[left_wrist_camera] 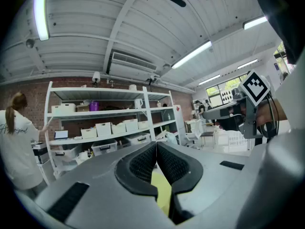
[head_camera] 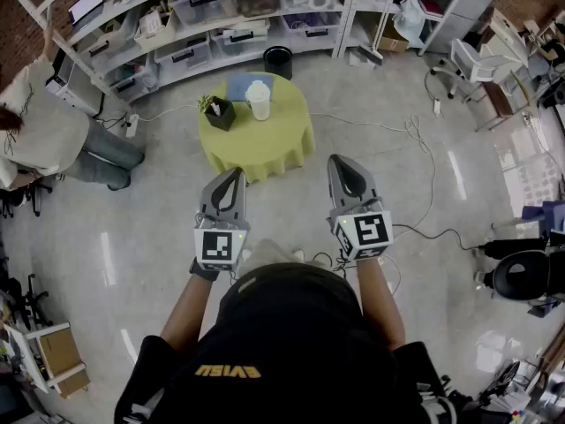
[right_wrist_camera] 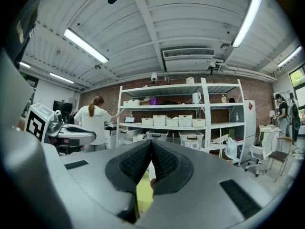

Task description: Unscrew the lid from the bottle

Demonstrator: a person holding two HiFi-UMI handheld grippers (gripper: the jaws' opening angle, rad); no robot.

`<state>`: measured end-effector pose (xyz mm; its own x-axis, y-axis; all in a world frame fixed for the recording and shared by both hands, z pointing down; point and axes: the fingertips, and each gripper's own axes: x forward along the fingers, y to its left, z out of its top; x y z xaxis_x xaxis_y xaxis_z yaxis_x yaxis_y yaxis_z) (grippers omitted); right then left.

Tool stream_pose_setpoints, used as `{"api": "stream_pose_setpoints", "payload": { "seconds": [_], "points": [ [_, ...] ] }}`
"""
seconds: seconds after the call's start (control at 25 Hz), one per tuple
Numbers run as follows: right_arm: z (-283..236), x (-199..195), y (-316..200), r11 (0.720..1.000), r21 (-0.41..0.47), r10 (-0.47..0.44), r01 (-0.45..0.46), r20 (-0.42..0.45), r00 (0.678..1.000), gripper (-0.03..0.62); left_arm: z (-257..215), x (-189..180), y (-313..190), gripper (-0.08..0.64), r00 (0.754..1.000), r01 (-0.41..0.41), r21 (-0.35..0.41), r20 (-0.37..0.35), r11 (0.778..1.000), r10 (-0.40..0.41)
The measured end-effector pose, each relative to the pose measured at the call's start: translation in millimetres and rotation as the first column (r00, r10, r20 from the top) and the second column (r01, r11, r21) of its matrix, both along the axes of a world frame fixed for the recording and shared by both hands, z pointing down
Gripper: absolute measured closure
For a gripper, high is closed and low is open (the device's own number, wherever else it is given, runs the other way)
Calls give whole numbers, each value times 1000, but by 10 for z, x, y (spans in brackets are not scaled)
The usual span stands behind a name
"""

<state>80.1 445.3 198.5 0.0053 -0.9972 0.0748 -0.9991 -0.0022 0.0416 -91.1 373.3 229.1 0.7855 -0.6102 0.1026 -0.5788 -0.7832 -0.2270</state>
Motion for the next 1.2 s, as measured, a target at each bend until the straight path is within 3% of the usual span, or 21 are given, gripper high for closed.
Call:
{"api": "stream_pose_setpoints", "payload": {
  "seconds": [0.12, 0.6, 0.72, 0.88, 1.08, 1.2],
  "points": [
    [34, 58, 26, 1000, 3, -4, 4, 1, 1000, 592, -68, 95, 41, 541, 1000, 2, 6, -19, 1000, -2],
    [72, 163, -5, 1000, 18, 13, -14, 18, 1000, 591, 14, 190, -11, 540, 999, 0, 3, 44, 1000, 0],
    [47, 193, -35, 1000, 17, 14, -14, 17, 1000, 563, 28, 233, -20, 540, 999, -15, -4, 53, 1000, 15],
    [27, 161, -89, 1000, 13, -20, 20, 10, 1000, 453, 16, 260, -47, 540, 998, -19, -5, 52, 1000, 19],
    [51, 102, -173, 997, 3, -76, 76, 12, 997, 220, -37, 316, -99, 540, 999, -10, 10, 31, 1000, 10],
    [61, 117, -199, 998, 22, -66, 66, 27, 997, 122, -16, 334, -89, 540, 999, -14, 13, 38, 1000, 14]
  ]
}}
